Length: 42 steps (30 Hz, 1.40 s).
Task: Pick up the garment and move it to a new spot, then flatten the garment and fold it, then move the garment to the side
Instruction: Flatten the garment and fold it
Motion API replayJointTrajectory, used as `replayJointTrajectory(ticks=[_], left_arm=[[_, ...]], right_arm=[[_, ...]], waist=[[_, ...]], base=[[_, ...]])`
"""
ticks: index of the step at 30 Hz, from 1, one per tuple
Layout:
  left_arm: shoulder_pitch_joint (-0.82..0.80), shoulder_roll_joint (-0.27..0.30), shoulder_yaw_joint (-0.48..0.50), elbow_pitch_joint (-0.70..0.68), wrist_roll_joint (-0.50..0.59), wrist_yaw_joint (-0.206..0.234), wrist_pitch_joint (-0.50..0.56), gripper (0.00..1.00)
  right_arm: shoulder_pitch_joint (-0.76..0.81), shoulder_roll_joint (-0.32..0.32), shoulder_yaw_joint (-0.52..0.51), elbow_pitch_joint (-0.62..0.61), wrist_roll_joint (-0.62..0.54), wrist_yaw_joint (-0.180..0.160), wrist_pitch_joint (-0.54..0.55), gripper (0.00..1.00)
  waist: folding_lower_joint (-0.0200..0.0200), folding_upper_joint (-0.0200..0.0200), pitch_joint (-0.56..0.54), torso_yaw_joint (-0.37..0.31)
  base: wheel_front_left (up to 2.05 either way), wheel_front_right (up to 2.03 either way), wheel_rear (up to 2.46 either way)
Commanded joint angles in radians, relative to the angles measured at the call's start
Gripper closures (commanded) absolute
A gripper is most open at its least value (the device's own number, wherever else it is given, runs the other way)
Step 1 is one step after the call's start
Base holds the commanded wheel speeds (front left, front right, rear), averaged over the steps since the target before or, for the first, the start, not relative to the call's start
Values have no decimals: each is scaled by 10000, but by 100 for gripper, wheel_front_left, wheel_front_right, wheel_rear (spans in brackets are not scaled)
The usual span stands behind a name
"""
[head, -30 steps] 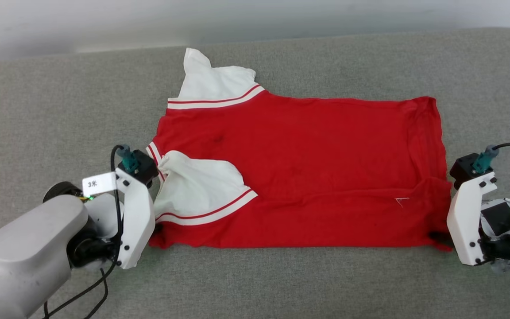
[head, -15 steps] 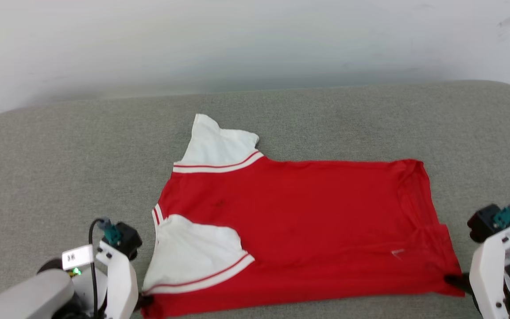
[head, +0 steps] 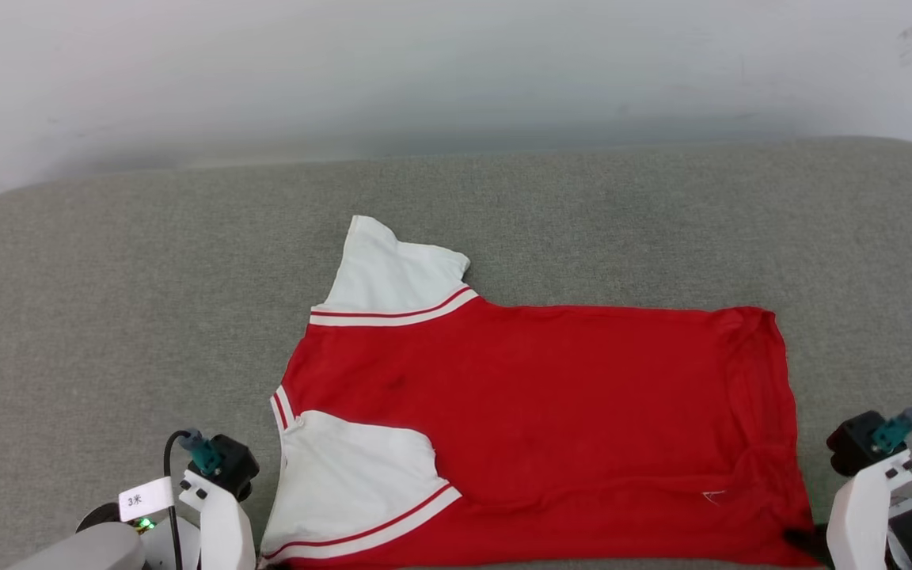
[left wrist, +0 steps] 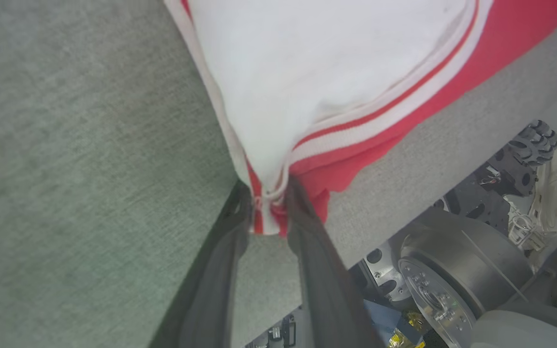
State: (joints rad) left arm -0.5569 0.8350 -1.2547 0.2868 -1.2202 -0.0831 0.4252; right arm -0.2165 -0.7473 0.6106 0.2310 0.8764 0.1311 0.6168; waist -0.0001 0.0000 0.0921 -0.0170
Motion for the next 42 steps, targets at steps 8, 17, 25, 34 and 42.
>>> replayJointTrajectory(ticks=[8, 17, 25, 34, 42], left_arm=[[-935, 372, 510, -470, 1131, 481, -1085, 0], [-2783, 162, 1398, -426, 2263, 1096, -2047, 0], [-4937, -444, 1958, 560, 2361, 918, -1223, 0], [-7076, -1083, 2058, 2174, 1572, 270, 1556, 0], [-8132, -1332, 1733, 3400, 1518, 66, 3369, 0]], right_arm=[[111, 343, -1475, -454, -1023, -7, -2476, 0], [366, 1762, -4069, -1605, -3136, -7, -4741, 0], [624, 3172, -5282, -3399, -4538, -7, -4984, 0], [378, 3960, -5371, -4618, -5226, -7, -4650, 0], [-120, 4221, -5216, -4946, -5385, -7, -4591, 0]], waist=[[1, 0, -481, 98], [1, 0, -28, -249], [1, 0, 1179, -894], [1, 0, 2683, -1613], [1, 0, 3804, -2120]], base=[[0, 0, 0], [0, 0, 0], [0, 0, 0], [0, 0, 0], [0, 0, 0]])
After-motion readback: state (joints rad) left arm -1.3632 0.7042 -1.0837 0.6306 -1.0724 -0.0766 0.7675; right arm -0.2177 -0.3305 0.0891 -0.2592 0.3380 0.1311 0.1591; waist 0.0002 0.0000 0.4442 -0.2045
